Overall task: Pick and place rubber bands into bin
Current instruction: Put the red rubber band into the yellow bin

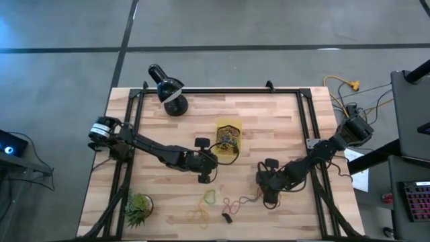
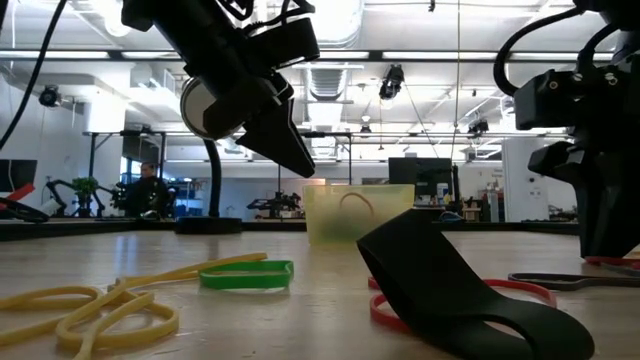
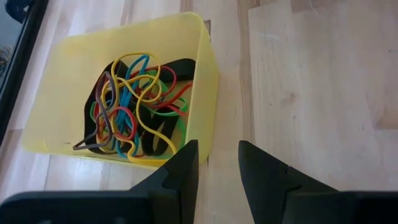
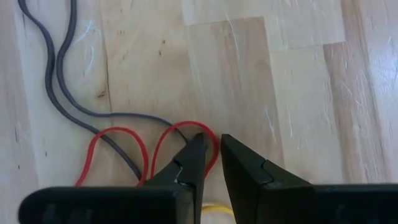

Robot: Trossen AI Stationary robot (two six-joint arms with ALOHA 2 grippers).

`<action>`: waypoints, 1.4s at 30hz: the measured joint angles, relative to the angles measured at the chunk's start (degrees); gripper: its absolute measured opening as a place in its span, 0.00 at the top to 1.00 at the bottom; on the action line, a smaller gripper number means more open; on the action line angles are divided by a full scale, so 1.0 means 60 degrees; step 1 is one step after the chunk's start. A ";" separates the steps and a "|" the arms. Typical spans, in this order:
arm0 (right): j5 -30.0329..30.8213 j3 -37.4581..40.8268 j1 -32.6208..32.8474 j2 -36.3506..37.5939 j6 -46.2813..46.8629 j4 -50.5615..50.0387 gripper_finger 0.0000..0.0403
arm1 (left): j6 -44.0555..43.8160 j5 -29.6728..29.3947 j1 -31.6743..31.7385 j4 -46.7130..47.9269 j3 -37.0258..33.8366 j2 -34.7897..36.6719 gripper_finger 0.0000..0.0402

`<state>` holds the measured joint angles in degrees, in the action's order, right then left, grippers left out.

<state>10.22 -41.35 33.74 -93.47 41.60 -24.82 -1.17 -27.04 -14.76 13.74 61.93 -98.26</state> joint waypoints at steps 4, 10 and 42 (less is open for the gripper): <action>-0.0137 0.0002 0.0000 -0.0004 -0.0301 0.0007 0.96 | 0.0000 0.0000 -0.0004 0.0002 0.0000 0.0000 0.76; 0.0279 -0.0211 0.0029 -0.0029 -0.1124 -0.0143 0.98 | 0.0000 0.0001 -0.0004 0.0004 0.0000 0.0000 0.76; 0.8805 -0.5378 -0.1336 0.0324 -0.8123 -0.3102 0.98 | 0.0000 0.0003 -0.0001 0.0007 0.0000 0.0000 0.76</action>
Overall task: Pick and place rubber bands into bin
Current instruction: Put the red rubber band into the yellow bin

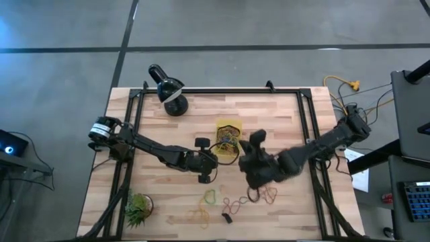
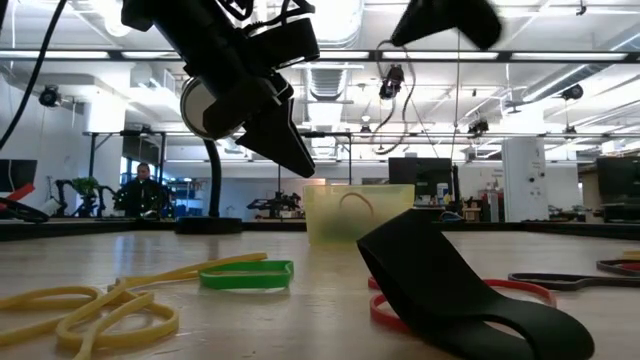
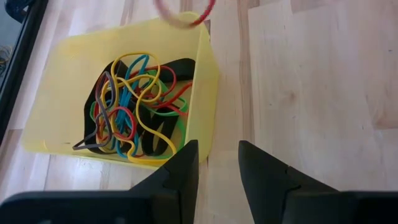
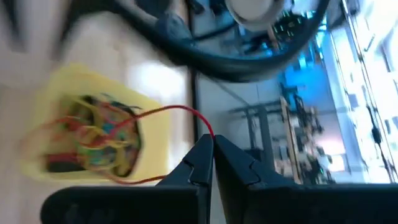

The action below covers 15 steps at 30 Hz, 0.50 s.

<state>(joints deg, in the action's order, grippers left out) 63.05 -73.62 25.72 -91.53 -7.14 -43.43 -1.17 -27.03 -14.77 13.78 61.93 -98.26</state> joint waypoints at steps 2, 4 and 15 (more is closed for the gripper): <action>-0.0007 -0.0135 -0.0523 0.0002 -0.0218 0.0010 0.98 | 0.0000 0.0000 -0.0002 -0.0004 0.0000 0.0000 0.76; -0.0181 -0.0157 -0.1110 0.0007 -0.0354 0.0075 0.98 | 0.0000 0.0000 -0.0014 0.0004 0.0000 0.0000 0.76; -0.4663 0.0387 -0.4262 -0.0051 -0.0623 0.1883 0.98 | 0.0001 0.0000 -0.0122 0.0127 -0.0011 0.0000 0.76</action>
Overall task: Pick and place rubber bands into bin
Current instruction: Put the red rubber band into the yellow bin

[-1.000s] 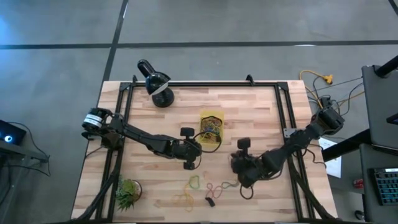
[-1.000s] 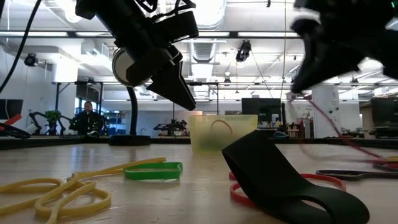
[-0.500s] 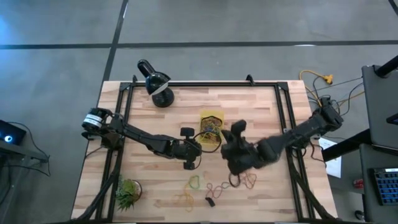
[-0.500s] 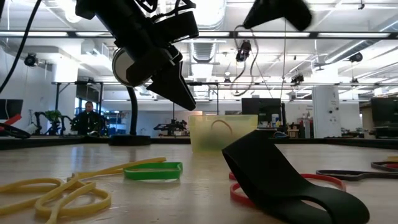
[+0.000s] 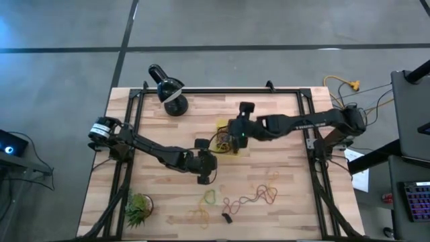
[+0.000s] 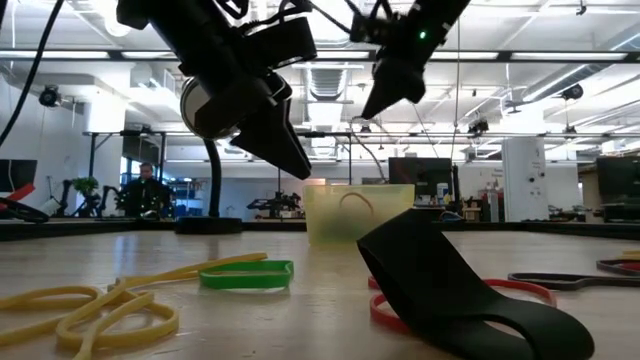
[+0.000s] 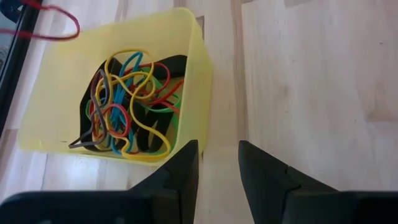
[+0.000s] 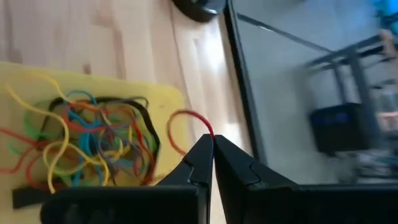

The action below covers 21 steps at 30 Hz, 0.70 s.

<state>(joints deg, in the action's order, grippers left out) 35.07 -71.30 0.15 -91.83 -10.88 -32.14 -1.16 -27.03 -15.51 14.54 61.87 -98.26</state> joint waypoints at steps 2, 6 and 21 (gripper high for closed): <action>-0.0550 0.0218 -0.0319 0.0000 -0.0075 0.0376 0.98 | 0.0000 0.0000 -0.0001 0.0079 0.0000 0.0000 0.76; -0.1514 0.0452 -0.0677 -0.0035 -0.0060 0.0700 0.98 | -0.0015 0.0000 -0.0102 0.0797 0.0000 0.0000 0.76; -0.1869 0.0396 -0.0598 0.0064 -0.0409 0.0915 0.98 | -0.2456 -0.0192 -0.0943 0.3909 -0.0693 0.0984 0.76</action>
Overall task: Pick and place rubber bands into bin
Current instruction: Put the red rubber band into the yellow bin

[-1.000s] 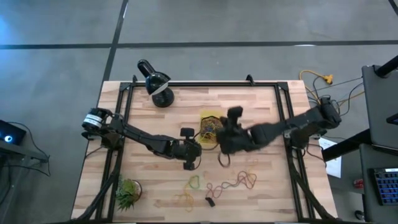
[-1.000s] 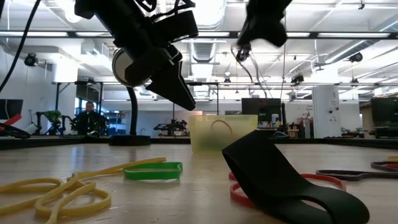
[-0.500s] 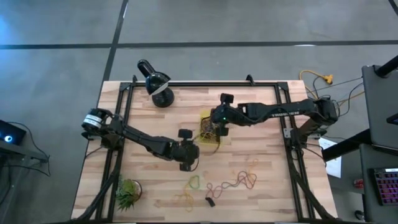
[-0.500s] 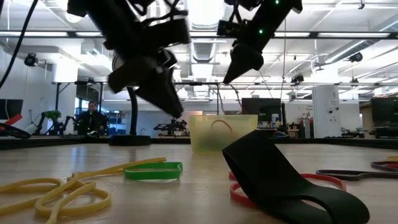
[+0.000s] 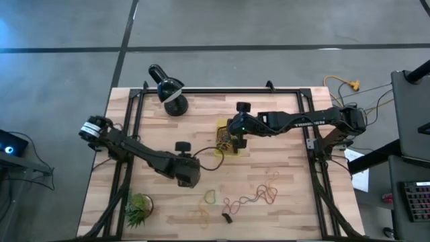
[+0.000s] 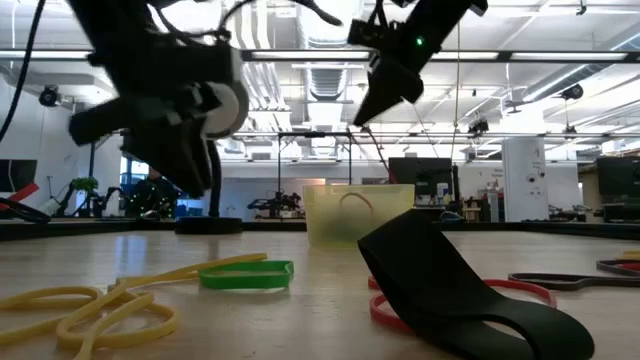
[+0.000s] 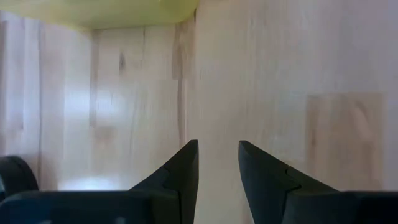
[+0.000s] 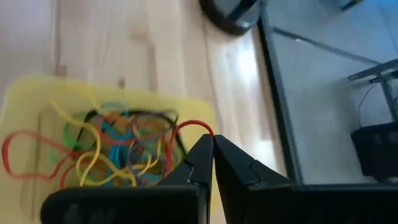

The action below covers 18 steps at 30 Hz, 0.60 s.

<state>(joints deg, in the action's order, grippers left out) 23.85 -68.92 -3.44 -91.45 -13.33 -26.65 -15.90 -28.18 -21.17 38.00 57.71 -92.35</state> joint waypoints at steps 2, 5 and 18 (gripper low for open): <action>0.0012 -0.0121 0.0028 0.0059 -0.0057 0.0020 0.98 | -0.0338 -0.0148 -0.0187 -0.0039 -0.0311 0.0467 0.76; -0.0003 -0.0254 0.0087 0.0064 -0.0087 0.0010 0.98 | -0.0735 -0.0293 -0.0462 -0.0510 -0.0912 0.1263 0.76; -0.0078 -0.0538 0.0224 0.0108 -0.0308 0.0345 0.98 | -0.0802 -0.0381 -0.1046 -0.4114 -0.3763 0.3861 0.76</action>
<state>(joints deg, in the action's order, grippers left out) 23.39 -72.15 -2.10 -90.80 -15.18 -24.58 -20.71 -30.46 -27.44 13.31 35.13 -69.19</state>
